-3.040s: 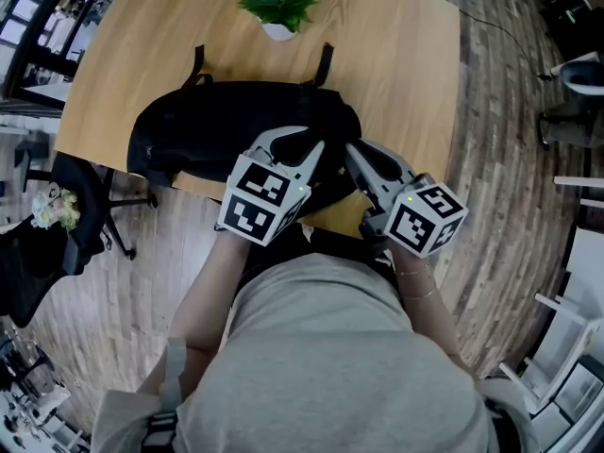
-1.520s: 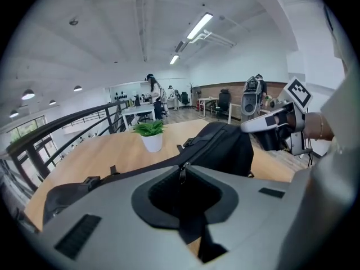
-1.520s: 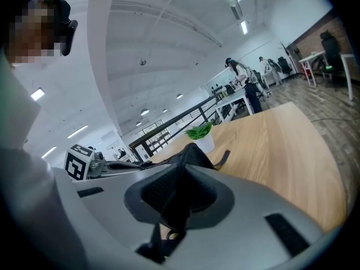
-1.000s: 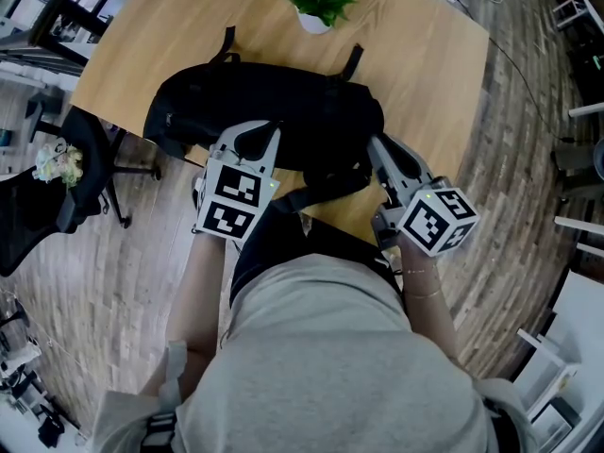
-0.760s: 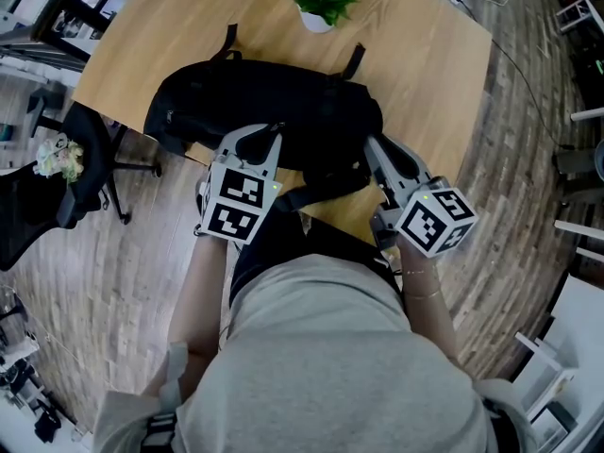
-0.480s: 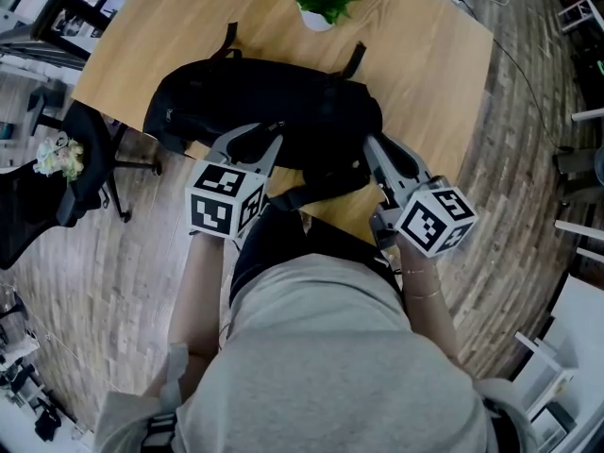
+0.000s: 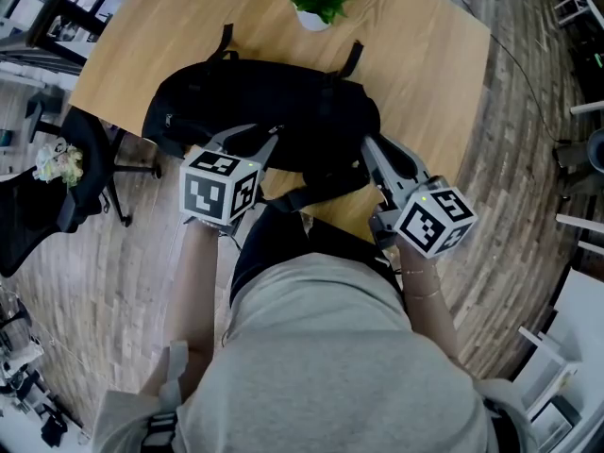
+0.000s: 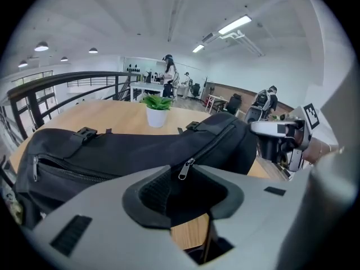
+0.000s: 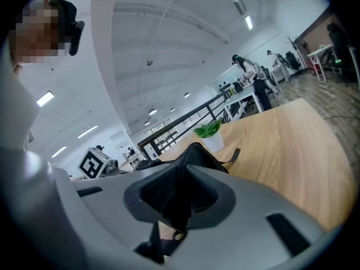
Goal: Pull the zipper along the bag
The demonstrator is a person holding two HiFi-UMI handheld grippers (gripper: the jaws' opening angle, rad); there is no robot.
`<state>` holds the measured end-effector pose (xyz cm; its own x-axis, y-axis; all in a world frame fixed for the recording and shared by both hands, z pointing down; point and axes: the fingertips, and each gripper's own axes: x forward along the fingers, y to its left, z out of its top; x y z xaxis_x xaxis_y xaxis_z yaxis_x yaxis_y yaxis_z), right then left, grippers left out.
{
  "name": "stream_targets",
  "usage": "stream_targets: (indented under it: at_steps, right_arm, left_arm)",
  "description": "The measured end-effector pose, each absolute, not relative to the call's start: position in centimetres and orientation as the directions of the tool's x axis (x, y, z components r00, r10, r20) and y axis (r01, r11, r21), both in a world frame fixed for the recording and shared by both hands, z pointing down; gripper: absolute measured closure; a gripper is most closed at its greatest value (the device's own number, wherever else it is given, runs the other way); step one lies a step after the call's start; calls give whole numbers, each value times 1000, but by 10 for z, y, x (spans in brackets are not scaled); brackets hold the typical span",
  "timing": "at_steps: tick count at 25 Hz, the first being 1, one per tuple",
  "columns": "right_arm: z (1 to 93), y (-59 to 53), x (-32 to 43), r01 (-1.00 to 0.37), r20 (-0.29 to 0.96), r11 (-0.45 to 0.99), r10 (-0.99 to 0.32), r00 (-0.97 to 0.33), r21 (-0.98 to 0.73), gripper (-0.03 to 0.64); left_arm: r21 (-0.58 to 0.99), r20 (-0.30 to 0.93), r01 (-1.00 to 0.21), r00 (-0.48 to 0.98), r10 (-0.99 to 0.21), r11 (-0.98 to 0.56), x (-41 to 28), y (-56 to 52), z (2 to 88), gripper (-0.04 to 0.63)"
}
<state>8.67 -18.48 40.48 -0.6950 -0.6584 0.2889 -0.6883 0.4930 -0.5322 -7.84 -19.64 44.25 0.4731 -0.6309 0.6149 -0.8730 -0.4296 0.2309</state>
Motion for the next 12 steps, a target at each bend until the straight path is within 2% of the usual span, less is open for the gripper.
stream_targets:
  at_steps: [4, 7, 12]
  right_arm:
    - [405, -184, 83, -683, 283, 501, -655, -701, -532, 548]
    - [406, -184, 83, -675, 270, 508, -654, -706, -535, 548]
    - [405, -181, 84, -672, 271, 515, -649, -711, -532, 547]
  left_arm:
    - [204, 668, -862, 469, -578, -463, -72, -194, 460, 471]
    - [188, 689, -847, 474, -548, -497, -63, -194, 468, 502]
    - [119, 707, -836, 450, -545, -535, -54, -194, 474, 522]
